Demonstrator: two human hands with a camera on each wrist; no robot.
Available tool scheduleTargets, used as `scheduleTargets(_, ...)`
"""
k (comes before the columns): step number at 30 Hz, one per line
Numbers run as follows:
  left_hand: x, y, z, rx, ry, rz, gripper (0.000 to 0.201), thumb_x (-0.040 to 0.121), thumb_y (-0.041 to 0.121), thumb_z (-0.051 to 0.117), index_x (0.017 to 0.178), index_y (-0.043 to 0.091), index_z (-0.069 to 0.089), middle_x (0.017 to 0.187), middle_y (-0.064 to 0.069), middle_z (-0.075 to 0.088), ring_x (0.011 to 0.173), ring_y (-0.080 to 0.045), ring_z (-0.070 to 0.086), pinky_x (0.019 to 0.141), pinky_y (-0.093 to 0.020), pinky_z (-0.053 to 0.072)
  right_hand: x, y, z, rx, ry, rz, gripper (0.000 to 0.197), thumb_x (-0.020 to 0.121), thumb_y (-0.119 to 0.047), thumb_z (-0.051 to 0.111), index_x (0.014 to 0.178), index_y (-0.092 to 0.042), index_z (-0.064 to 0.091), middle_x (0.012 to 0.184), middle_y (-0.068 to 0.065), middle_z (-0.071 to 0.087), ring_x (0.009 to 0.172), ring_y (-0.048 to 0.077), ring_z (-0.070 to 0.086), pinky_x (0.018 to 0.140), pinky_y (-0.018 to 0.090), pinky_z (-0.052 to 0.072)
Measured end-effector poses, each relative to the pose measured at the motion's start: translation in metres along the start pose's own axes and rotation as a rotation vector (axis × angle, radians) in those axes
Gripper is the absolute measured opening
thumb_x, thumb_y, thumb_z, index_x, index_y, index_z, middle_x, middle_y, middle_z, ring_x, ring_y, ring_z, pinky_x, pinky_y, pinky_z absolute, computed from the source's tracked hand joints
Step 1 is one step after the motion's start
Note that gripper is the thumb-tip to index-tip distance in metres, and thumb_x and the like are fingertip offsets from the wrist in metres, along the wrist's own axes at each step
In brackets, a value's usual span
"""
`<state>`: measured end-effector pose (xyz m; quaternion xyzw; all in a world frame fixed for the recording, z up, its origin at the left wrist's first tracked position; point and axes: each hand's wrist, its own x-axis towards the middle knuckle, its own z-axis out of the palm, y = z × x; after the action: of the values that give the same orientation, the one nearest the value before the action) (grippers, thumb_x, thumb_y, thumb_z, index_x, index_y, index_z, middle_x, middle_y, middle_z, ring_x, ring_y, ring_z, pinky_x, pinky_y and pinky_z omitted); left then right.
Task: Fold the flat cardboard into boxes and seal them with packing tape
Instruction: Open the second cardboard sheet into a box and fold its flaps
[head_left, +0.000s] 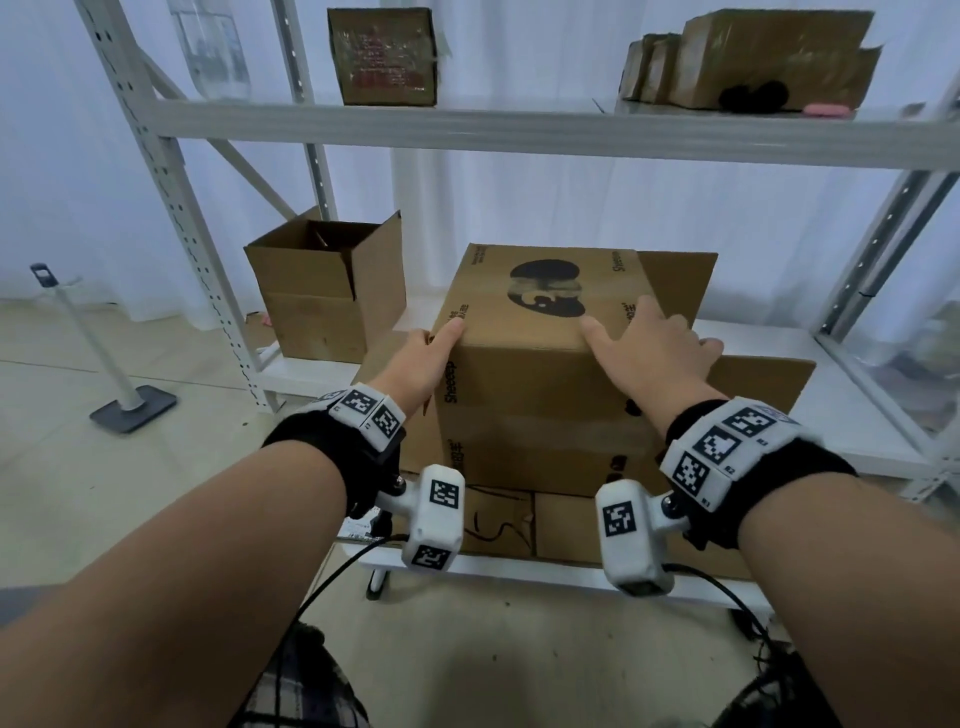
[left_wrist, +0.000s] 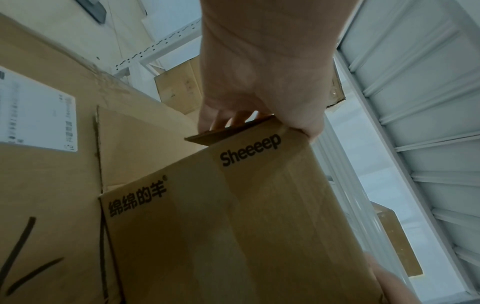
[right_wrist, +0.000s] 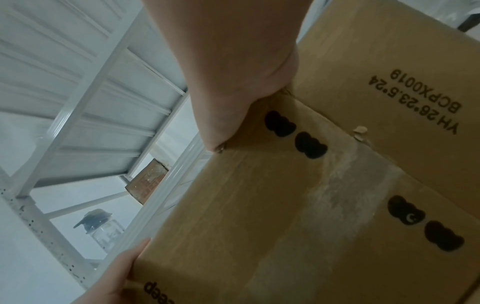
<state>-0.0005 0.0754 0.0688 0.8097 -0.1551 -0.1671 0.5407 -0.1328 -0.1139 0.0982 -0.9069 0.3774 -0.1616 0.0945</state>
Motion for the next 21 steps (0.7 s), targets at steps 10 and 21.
scheduleTargets(10,-0.004,0.000,-0.015,0.017,0.100,0.056,0.041,0.097,0.049,0.035,0.123,0.018,0.042,0.110,-0.006,0.054,0.108,-0.030,0.055,0.098,-0.050,0.046,-0.008,-0.021,-0.007,0.150,0.192,-0.175,0.048,0.098,-0.043,0.041,0.138,-0.015,0.042,0.134,0.012,0.052,0.125,0.029,0.046,0.113,0.047,0.019)
scheduleTargets(21,-0.002,-0.002,-0.038,0.191,0.287,-0.021,0.040,0.103,0.025,0.023,0.137,0.006,0.035,0.125,-0.022,0.051,0.110,-0.038,0.052,0.097,-0.050,0.045,-0.016,-0.025,-0.013,0.081,0.441,-0.354,0.069,0.090,-0.061,0.049,0.142,-0.016,0.039,0.160,0.018,0.013,0.149,0.032,0.003,0.114,0.047,-0.015)
